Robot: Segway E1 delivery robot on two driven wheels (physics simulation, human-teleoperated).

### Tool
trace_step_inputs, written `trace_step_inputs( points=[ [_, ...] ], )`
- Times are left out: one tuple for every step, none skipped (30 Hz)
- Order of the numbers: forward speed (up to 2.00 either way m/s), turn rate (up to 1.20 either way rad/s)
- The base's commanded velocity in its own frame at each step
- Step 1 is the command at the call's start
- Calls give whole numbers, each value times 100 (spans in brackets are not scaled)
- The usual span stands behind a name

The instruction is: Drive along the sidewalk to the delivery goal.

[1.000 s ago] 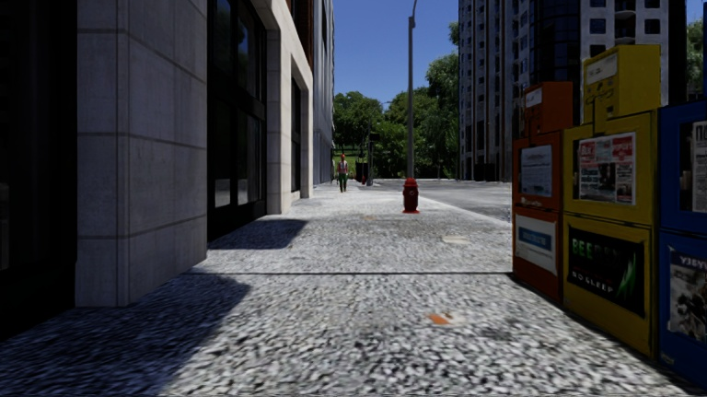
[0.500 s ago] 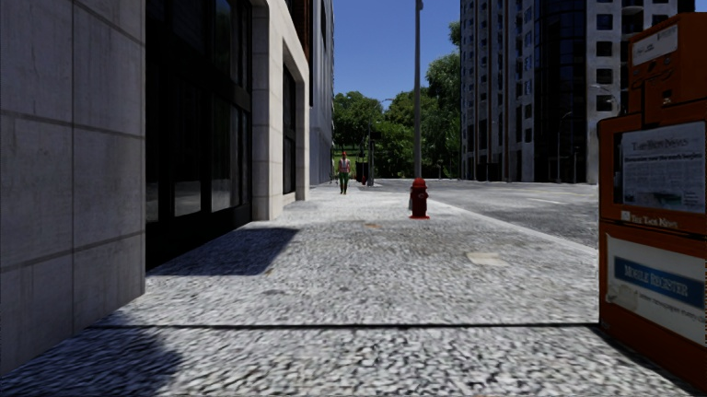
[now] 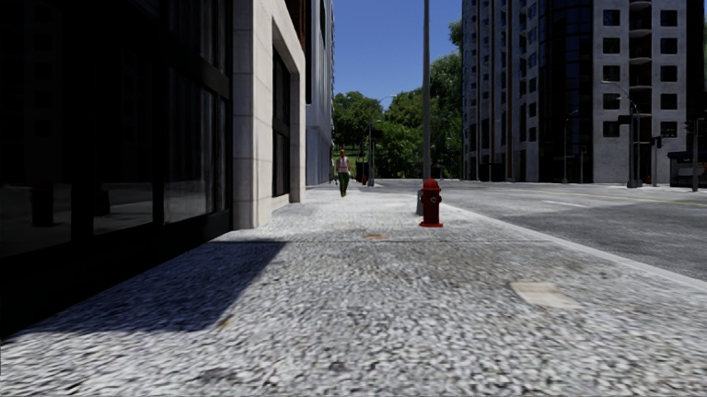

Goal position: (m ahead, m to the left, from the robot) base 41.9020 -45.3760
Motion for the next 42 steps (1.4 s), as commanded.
trace_step_inputs(
  points=[
    [200,0],
    [200,0],
    [200,0],
    [200,0],
    [200,0],
    [200,0],
    [200,0],
    [200,0],
    [200,0],
    [200,0],
    [200,0],
    [200,0],
    [200,0],
    [200,0],
    [200,0],
    [200,0],
    [200,0],
    [200,0],
    [200,0],
    [200,0],
    [200,0],
    [200,0],
    [200,0],
    [200,0],
    [200,0],
    [200,0],
    [200,0],
    [200,0],
    [200,0],
    [200,0],
    [200,0],
    [200,0],
    [200,0],
    [200,0],
    [200,0],
    [200,0],
    [200,0],
    [200,0],
    [200,0],
    [200,0],
    [200,0],
    [200,0]
  ],
)
